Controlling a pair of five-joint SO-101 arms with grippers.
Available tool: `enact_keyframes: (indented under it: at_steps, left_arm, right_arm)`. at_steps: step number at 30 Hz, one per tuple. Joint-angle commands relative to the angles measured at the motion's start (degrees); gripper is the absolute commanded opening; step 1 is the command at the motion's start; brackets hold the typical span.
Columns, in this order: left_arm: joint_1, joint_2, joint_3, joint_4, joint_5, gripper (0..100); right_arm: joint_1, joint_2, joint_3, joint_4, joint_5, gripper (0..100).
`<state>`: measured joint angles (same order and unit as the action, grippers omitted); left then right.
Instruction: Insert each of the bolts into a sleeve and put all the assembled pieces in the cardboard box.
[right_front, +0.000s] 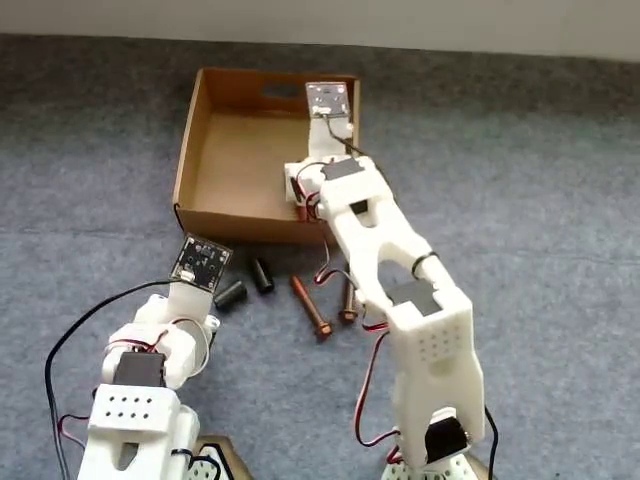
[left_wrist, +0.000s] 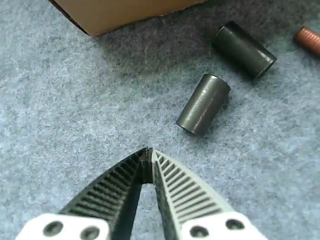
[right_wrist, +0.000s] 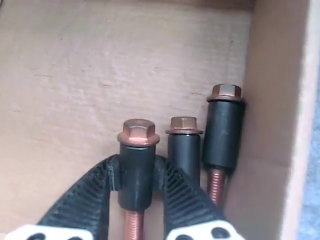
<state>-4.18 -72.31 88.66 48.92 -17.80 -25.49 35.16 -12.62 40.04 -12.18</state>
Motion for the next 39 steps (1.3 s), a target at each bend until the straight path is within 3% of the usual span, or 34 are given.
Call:
enact_keyframes:
  at_steps: [1, 12, 18, 25, 33, 39]
  left_arm:
    - [0.75, -0.57, -0.13, -0.97, -0.44, 1]
    - [0.75, -0.57, -0.13, -0.97, -0.44, 1]
    - [0.75, -0.57, -0.13, -0.97, -0.44, 1]
    - [0.75, -0.57, -0.13, -0.97, -0.44, 1]
    - [0.75, -0.57, -0.13, -0.97, -0.44, 1]
    - [0.75, -0.57, -0.13, -1.05, -0.44, 1]
  right_arm:
    - [0.4, 1.27, -2.77, -0.75, 4.92, 0.5]
    - [0.4, 1.54, -4.88, -0.57, 5.01, 1.2]
    - [0.22, 1.54, -4.44, -0.48, 4.92, 13.8]
    - [0.31, -0.66, -7.69, 4.09, 4.92, 13.7]
    - [0.48, -13.41, -8.48, 13.85, 5.19, 13.5]
    - [0.57, -23.43, -8.48, 21.76, 5.36, 2.8]
